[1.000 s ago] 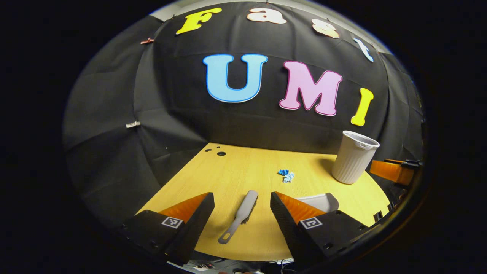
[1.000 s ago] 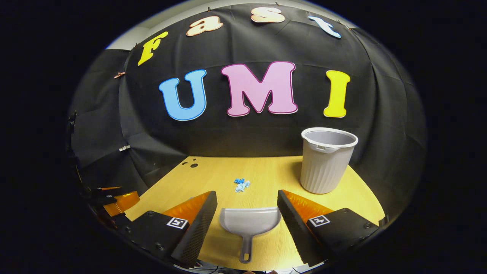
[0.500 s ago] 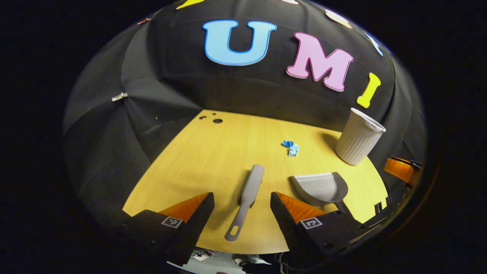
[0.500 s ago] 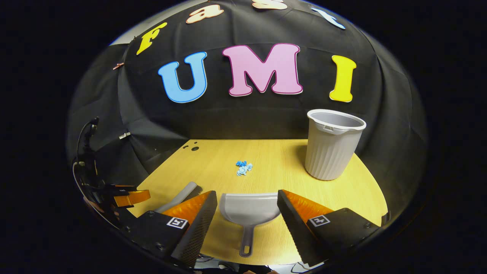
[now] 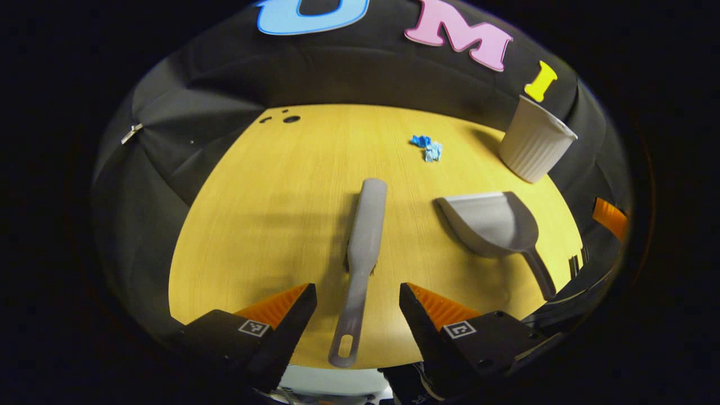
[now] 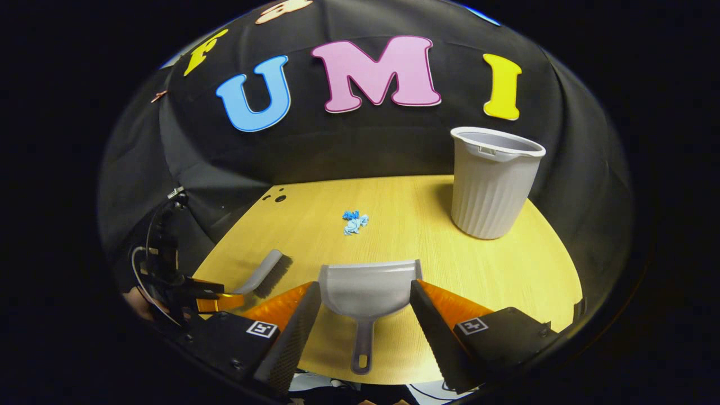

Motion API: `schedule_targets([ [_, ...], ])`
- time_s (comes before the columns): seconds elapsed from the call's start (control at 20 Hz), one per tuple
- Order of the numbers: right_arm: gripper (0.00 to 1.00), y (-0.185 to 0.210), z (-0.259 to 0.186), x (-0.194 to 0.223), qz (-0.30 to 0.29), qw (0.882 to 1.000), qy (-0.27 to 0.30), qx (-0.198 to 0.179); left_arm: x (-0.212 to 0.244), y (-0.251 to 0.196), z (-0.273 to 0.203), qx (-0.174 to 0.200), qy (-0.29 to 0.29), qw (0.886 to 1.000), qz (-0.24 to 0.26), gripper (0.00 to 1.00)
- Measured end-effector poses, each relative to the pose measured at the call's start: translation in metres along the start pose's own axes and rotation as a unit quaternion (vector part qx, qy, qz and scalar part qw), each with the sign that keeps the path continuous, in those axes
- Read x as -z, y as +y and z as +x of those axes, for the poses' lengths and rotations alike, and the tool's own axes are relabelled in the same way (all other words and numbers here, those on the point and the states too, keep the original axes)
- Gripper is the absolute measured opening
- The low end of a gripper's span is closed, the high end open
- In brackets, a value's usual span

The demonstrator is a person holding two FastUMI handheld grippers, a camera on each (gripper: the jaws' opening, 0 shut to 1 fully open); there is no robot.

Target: Pick up the small broom and dustpan from the desktop, sweep the trash into the dustpan with the broom, and then empty the trash into the garbage bin.

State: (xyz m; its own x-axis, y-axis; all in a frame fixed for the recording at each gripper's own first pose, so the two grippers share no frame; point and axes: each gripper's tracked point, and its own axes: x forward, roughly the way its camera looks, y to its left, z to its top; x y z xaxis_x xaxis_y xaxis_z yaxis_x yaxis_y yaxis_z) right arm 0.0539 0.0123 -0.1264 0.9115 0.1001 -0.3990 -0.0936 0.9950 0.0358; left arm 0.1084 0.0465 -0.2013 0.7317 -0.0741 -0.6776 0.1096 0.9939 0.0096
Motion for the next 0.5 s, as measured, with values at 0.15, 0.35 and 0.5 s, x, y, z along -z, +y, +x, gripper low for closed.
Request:
schedule_targets([
  [0.15, 0.99, -0.004, 0.010, 0.010, 0.015, 1.000, 0.016, 0.002, 0.010, 0.005, 0.020, -0.013, 0.043, 0.999, 0.021, 0.96],
  [0.35, 0.99, -0.006, 0.026, 0.034, 0.044, 0.997, 0.057, -0.006, 0.011, 0.005, 0.043, -0.027, 0.084, 0.995, 0.035, 0.95],
  [0.5, 0.98, 0.000, 0.042, 0.063, 0.051, 0.992, 0.109, -0.031, 0.015, 0.001, 0.056, -0.033, 0.116, 0.992, 0.041, 0.89],
])
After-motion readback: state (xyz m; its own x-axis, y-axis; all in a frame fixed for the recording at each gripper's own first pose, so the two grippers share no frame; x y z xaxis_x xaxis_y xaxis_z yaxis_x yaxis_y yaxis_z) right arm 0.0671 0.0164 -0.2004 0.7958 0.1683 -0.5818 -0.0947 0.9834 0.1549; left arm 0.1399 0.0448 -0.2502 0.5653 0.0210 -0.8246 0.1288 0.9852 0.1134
